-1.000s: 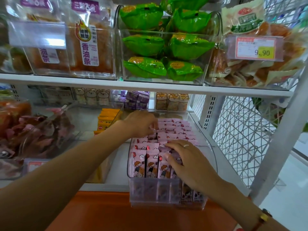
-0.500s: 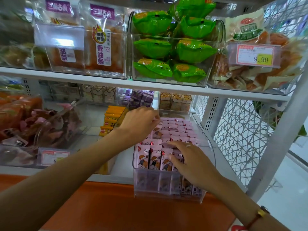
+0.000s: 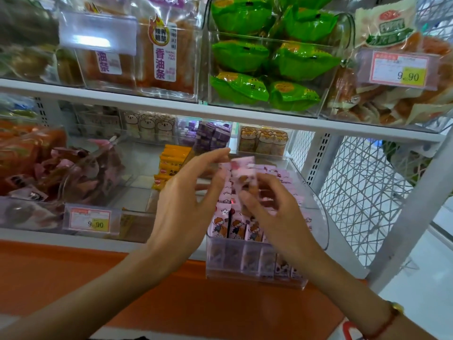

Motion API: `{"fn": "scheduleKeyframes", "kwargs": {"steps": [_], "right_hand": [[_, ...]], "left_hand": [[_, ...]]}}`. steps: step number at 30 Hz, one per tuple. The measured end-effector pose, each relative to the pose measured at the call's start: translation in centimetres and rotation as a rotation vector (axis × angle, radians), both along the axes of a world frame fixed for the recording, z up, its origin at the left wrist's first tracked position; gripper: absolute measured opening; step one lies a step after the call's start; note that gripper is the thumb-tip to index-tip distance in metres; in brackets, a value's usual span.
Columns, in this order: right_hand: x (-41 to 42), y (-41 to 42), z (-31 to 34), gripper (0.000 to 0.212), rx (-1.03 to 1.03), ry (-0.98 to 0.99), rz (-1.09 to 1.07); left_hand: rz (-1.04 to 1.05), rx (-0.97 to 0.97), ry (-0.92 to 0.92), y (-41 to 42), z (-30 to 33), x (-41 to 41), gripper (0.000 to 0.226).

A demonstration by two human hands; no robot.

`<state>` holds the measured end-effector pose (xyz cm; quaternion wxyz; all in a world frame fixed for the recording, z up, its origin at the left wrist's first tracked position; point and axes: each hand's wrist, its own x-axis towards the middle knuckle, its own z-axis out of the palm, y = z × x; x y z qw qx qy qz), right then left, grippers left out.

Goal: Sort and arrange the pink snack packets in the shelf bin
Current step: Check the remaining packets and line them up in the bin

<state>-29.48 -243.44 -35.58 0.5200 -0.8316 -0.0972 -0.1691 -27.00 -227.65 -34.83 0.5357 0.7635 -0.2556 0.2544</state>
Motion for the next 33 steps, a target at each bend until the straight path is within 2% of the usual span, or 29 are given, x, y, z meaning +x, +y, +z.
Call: {"fn": "scheduleKeyframes", "kwargs": {"steps": [3, 5, 8, 12, 16, 19, 23, 29, 33], "right_hand": [[0.5, -0.6, -0.1, 0.04, 0.336, 0.153, 0.009], [0.7, -0.9, -0.3, 0.044, 0.442, 0.224, 0.009], [0.6, -0.9, -0.5, 0.048, 0.457, 0.262, 0.011], [0.4, -0.8, -0.5, 0.049, 0.465, 0.263, 0.016], [0.4, -1.1, 0.0, 0.054, 0.473, 0.25, 0.039], [0.3, -2.2, 0.8, 0.041, 0.517, 0.236, 0.105], [0.1, -2.6, 1.1, 0.026, 0.559, 0.258, 0.142], [-0.2, -2.2, 1.1, 0.049, 0.601, 0.213, 0.032], [-0.4, -1.9, 1.1, 0.051, 0.565, 0.183, -0.015]], "left_hand": [[-0.031, 0.148, 0.053, 0.0, -1.2, -0.1, 0.047], [-0.085, 0.185, 0.087, -0.2, -1.7, -0.1, 0.045], [-0.151, 0.236, 0.058, -0.4, -2.1, -0.1, 0.046], [-0.061, 0.316, -0.041, -0.7, -2.1, -0.1, 0.056], [-0.025, 0.322, -0.02, -0.8, -1.8, -0.2, 0.042], [-0.07, 0.303, 0.073, -0.3, -1.4, -0.1, 0.044], [-0.099, 0.337, 0.095, -0.1, -1.4, -0.4, 0.045], [-0.013, 0.341, -0.063, -0.7, -1.5, -0.4, 0.051], [0.08, 0.401, -0.169, -1.0, -1.9, -0.2, 0.049]]}}
